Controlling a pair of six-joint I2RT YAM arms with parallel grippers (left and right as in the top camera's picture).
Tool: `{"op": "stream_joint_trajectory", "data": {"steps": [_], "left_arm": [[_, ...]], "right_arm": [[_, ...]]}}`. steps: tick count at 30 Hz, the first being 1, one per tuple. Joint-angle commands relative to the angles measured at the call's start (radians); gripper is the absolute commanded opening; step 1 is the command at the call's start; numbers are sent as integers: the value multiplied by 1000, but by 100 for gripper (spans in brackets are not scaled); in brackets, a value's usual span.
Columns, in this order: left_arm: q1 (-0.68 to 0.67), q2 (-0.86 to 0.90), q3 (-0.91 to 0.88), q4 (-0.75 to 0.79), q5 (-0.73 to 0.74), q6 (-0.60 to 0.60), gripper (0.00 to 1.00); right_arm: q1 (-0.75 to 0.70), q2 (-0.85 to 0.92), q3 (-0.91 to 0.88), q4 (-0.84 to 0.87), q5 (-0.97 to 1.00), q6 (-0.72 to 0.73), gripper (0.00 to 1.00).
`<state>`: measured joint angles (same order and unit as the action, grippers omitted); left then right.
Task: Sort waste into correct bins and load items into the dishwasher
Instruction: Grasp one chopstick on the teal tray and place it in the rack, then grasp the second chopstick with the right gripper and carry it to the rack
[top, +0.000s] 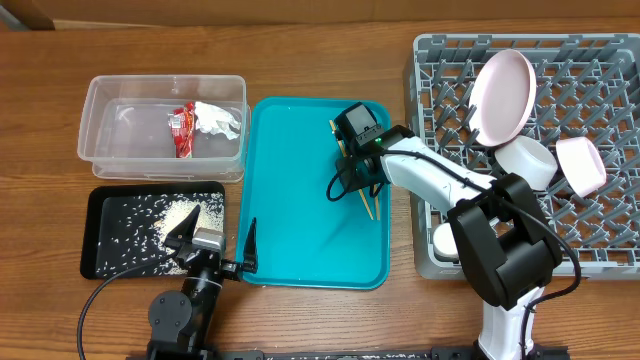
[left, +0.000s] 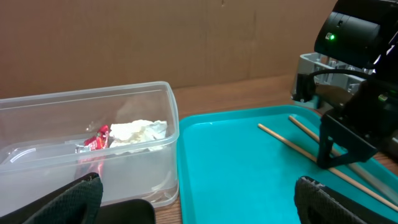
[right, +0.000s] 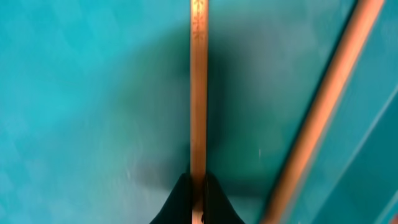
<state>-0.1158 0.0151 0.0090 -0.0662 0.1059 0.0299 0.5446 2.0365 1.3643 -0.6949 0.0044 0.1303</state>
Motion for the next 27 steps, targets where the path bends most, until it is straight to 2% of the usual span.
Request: {"op": "stream_joint_trajectory", "data": {"steps": [1, 5, 9, 15, 19, 23, 27], "left_arm": [[5, -11, -5, 0, 14, 13, 100], [5, -10, -5, 0, 14, 13, 100], [5, -10, -5, 0, 14, 13, 100], [5, -10, -5, 0, 14, 13, 100], [5, -10, -5, 0, 14, 13, 100], [5, -10, -5, 0, 14, 13, 100], [5, -10, -5, 0, 14, 13, 100]], "right_arm": [[10, 3, 32, -66, -32, 0, 4], [10, -95, 70, -75, -113, 3, 4], [3, -255, 111, -79, -95, 23, 4], [-66, -429, 113, -102, 159, 31, 4], [-158, -436, 110, -153, 261, 29, 4], [-241, -390, 81, -167, 256, 29, 4], [-265, -330, 50, -177, 228, 27, 4]]}}
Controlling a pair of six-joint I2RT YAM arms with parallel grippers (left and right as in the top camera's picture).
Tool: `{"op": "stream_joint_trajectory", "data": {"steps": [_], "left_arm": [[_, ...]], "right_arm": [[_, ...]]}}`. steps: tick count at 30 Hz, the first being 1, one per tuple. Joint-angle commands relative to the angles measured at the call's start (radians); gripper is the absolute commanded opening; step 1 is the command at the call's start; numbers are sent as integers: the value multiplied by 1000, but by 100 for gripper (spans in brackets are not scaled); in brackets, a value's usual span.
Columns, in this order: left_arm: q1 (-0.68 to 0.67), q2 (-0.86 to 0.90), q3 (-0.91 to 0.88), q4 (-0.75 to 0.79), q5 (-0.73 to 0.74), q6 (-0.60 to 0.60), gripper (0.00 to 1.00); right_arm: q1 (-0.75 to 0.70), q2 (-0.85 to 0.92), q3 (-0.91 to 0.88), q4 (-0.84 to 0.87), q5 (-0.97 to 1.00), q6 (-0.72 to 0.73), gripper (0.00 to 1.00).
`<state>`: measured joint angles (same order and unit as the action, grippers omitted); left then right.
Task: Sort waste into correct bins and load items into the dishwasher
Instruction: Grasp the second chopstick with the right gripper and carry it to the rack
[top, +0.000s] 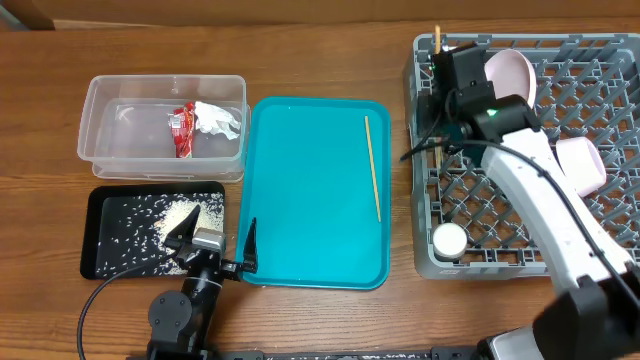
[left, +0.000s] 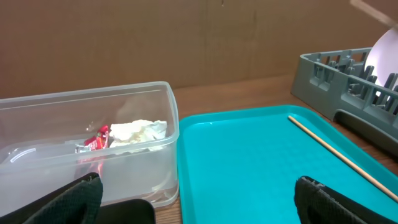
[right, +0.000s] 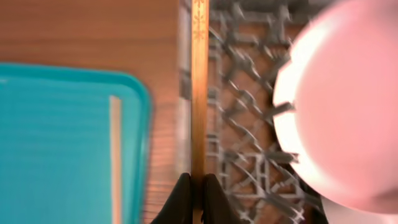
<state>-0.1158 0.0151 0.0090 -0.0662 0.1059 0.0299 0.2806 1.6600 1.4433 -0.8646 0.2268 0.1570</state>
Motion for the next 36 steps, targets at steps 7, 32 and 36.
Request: {"op": "stream_joint_trajectory", "data": {"steps": [7, 32, 36], "left_arm": [[5, -10, -5, 0, 14, 13, 100], [5, -10, -5, 0, 14, 13, 100], [5, -10, -5, 0, 14, 13, 100]], "right_arm": [[26, 51, -13, -33, 25, -22, 28], [230, 368, -39, 133, -64, 106, 28], [231, 392, -40, 116, -116, 111, 18]]}}
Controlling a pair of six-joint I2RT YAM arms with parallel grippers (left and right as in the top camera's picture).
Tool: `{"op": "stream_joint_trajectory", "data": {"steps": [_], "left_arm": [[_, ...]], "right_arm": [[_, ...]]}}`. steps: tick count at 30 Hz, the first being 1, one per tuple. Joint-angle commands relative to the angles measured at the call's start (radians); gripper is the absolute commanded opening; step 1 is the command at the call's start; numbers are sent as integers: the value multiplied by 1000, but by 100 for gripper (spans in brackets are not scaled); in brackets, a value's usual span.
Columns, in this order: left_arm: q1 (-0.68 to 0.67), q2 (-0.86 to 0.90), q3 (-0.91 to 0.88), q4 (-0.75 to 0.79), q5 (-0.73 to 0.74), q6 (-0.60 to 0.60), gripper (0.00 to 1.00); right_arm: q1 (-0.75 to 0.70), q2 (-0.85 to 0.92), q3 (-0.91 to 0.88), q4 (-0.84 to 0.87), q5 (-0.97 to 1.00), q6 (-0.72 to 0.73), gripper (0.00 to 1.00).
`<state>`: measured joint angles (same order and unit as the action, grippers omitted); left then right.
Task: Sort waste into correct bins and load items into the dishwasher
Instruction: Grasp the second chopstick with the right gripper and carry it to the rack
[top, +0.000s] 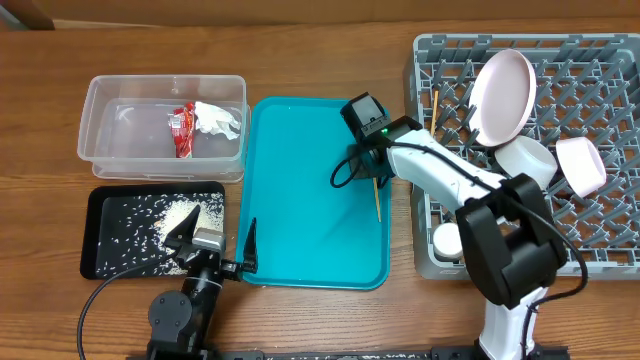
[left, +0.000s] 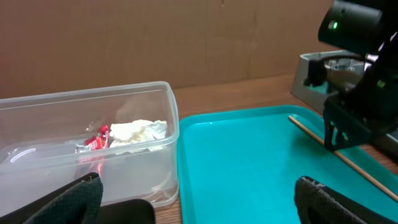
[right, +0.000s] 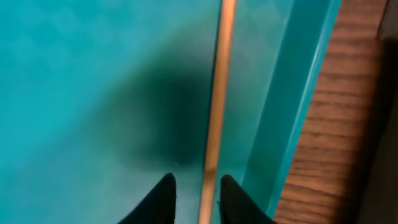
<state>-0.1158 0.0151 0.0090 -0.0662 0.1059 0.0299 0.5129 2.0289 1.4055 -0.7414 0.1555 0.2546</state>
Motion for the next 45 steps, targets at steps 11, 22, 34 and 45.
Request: {"op": "stream_joint_trajectory", "data": {"steps": [11, 22, 34, 45], "left_arm": [[5, -10, -5, 0, 14, 13, 100], [5, -10, -5, 0, 14, 13, 100], [5, -10, -5, 0, 14, 13, 100], [5, -11, -5, 0, 14, 13, 100]], "right_arm": [[9, -20, 11, -100, -69, 107, 4], [9, -285, 43, -96, -106, 32, 29], [10, -103, -51, -21, -97, 3, 48], [10, 27, -59, -18, -122, 7, 14]]}}
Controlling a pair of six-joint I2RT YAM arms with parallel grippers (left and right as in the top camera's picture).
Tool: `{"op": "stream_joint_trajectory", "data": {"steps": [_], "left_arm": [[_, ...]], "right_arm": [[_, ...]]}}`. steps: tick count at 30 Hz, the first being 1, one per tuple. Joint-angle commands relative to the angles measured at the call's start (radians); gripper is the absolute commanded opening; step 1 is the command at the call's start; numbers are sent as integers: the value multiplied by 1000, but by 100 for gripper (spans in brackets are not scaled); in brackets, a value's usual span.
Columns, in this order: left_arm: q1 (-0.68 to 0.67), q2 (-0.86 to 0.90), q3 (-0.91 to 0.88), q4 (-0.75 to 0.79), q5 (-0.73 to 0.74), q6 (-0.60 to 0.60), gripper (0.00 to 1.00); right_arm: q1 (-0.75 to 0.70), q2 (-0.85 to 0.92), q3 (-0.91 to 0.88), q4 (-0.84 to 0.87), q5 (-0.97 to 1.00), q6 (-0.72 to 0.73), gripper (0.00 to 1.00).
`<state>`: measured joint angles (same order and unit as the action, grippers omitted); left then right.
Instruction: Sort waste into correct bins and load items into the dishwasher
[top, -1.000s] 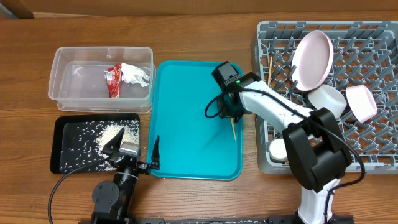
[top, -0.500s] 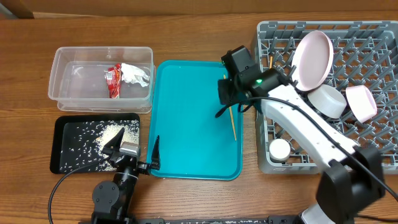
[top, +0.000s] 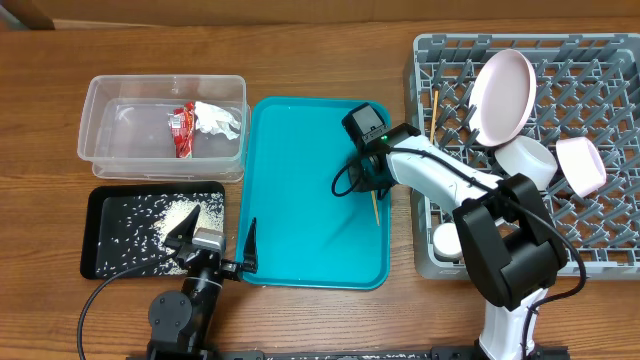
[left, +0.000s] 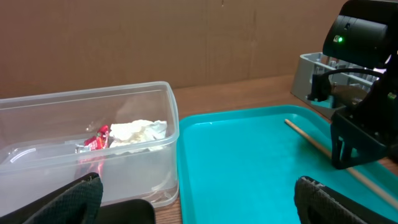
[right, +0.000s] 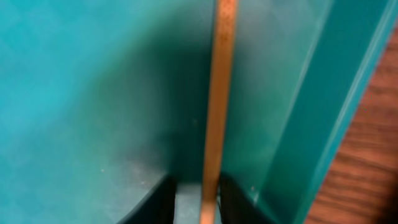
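Observation:
A wooden chopstick lies along the right side of the teal tray, and the left wrist view shows it as well. My right gripper is low over it. Its fingers are open and straddle the stick, which lies against the right finger. Another chopstick rests in the grey dish rack near its left edge. My left gripper sits parked at the table's front, open and empty.
The rack holds a pink plate, a white cup and a pink bowl. A clear bin with wrappers stands left of the tray. In front of the bin lies a black tray of rice.
My right gripper has come down closer to the tray floor, its open fingers now on either side of the chopstick. The left arm has not moved.
My right gripper was shut on one of two chopsticks on the tray. Then it held that stick over the rack's left rear corner. Then the stick lay in the rack and the gripper was open over the second chopstick, where it is now lower.

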<state>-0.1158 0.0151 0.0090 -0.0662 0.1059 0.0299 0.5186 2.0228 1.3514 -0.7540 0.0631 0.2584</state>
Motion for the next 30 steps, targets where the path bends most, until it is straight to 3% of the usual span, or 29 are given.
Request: {"op": "stream_joint_trajectory", "data": {"steps": [1, 2, 12, 19, 28, 30], "left_arm": [[5, -10, -5, 0, 14, 13, 100], [5, -10, -5, 0, 14, 13, 100], [5, -10, -5, 0, 14, 13, 100], [5, -10, -5, 0, 14, 13, 100], [5, -10, -5, 0, 14, 13, 100], [5, -10, -5, 0, 14, 13, 100]], "right_arm": [[4, 34, -5, -11, -32, 3, 8], [4, 33, -4, -18, -32, 3, 4], [-2, -212, 122, -116, -30, 2, 4], [-70, -422, 138, -116, 166, -62, 4], [-206, -334, 88, -111, 183, -119, 4], [-220, -298, 82, -116, 183, -119, 8]]}}
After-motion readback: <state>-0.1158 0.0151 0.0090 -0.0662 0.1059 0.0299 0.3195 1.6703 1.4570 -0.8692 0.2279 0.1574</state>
